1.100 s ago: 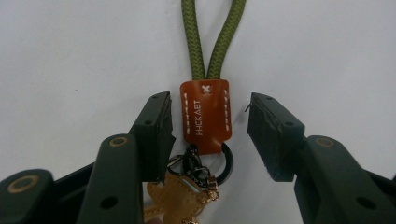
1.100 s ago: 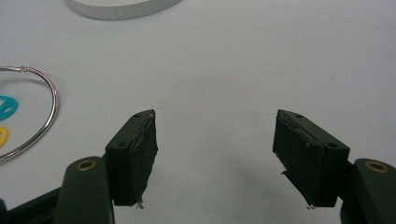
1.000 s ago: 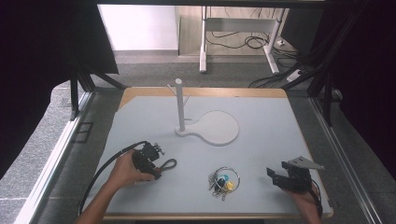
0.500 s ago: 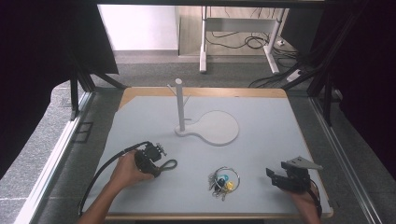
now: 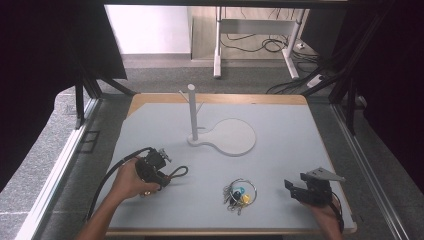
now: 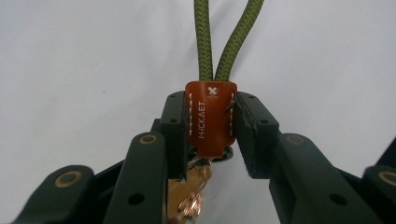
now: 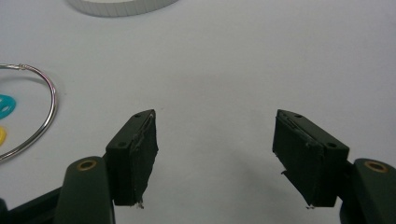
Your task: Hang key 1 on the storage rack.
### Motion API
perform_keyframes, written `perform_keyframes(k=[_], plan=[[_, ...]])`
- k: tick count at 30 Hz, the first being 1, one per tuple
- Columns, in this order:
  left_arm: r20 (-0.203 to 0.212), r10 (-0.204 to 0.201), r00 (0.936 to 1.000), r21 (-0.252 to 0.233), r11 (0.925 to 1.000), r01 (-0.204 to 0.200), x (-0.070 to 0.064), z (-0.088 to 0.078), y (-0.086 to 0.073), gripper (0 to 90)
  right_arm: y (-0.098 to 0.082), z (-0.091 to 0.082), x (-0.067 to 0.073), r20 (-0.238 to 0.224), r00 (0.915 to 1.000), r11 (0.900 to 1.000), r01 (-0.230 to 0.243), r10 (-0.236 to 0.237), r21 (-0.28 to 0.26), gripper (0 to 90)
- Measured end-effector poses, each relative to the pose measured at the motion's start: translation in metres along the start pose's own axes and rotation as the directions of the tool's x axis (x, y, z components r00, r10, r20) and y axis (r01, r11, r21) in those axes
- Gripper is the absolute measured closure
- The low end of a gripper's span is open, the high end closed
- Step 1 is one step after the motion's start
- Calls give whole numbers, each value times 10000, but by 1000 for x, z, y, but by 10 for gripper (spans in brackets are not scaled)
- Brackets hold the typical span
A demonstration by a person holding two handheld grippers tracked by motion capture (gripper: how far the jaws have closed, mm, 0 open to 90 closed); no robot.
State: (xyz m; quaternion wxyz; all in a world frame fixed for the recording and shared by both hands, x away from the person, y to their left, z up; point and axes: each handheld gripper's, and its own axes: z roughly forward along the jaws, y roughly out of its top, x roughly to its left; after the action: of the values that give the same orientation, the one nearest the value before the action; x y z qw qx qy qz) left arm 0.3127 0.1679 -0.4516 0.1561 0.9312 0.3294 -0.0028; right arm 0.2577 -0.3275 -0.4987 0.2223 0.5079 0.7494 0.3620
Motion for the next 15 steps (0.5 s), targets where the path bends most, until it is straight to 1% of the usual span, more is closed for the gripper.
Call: perform_keyframes(k=[2,3,7,15], plan=[[10,-7,10000,-86,10000,7,0,-3,0,665,0,0,0,-4,10000,10000,18,-18,7,309],[29,-8,10000,-235,9997,8,0,-9,-1,665,0,0,0,-3,10000,10000,9,-9,6,309],[17,-22,10000,-507,9987,23,1,-19,-1,665,0,1,0,2,10000,10000,-2,2,26,309],[-16,-59,10000,-943,9955,57,4,-38,0,665,0,0,0,50,10000,10000,-19,19,-36,313]])
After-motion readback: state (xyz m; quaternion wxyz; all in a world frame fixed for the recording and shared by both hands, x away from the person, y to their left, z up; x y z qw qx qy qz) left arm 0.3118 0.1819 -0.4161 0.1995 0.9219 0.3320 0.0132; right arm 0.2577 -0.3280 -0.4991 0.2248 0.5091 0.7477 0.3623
